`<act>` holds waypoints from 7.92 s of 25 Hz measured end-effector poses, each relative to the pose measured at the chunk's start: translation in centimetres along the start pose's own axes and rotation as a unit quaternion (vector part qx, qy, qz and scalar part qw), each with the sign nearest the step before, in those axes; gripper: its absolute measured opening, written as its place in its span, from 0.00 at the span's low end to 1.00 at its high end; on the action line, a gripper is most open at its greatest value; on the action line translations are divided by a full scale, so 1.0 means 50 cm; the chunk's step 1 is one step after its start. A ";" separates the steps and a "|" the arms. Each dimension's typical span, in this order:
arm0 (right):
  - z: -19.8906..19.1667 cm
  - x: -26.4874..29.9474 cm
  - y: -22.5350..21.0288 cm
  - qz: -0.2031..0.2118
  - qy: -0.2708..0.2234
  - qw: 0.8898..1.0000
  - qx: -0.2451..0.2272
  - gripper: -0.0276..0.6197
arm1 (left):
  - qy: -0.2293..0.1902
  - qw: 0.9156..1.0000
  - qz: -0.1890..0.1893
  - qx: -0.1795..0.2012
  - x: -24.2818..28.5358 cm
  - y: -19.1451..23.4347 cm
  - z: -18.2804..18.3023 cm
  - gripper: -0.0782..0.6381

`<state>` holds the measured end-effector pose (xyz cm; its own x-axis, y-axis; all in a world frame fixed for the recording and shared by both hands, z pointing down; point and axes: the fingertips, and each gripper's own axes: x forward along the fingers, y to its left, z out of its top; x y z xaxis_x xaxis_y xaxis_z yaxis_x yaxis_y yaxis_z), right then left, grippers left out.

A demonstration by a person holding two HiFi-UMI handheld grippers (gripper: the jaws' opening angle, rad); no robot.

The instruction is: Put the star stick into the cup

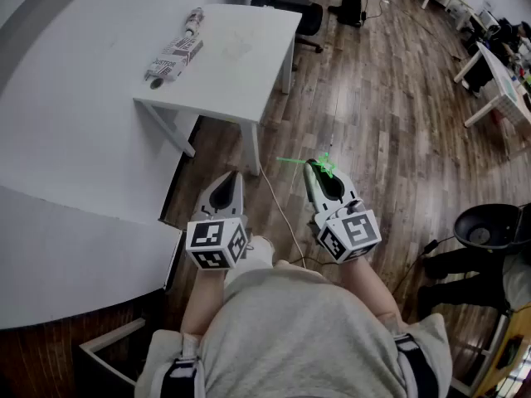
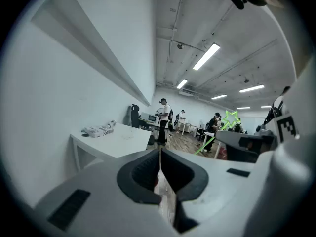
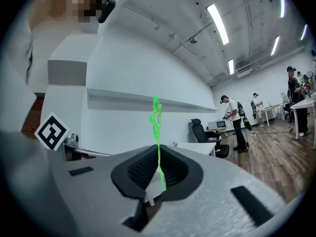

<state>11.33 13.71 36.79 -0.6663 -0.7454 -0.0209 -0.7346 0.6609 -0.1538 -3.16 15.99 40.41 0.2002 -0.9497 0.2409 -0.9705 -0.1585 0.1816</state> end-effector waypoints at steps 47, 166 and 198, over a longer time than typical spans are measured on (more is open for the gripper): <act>0.006 0.002 -0.083 -0.023 -0.003 1.000 -0.001 0.06 | 0.002 1.000 -0.028 0.008 0.058 -0.064 -0.006 0.12; -0.264 1.254 -0.631 0.058 0.190 0.979 0.053 0.11 | 0.042 0.995 0.074 -0.042 0.988 0.467 0.188 0.12; -0.114 0.899 -0.399 0.056 0.119 0.991 -0.020 0.04 | 0.013 0.995 0.086 -0.048 0.694 0.388 0.149 0.12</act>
<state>-4.71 -32.50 44.55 -0.7518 -0.6286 0.1991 -0.6557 0.7447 -0.1247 -16.04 -22.04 45.18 0.0370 -0.9529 0.3009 -0.9737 0.0333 0.2252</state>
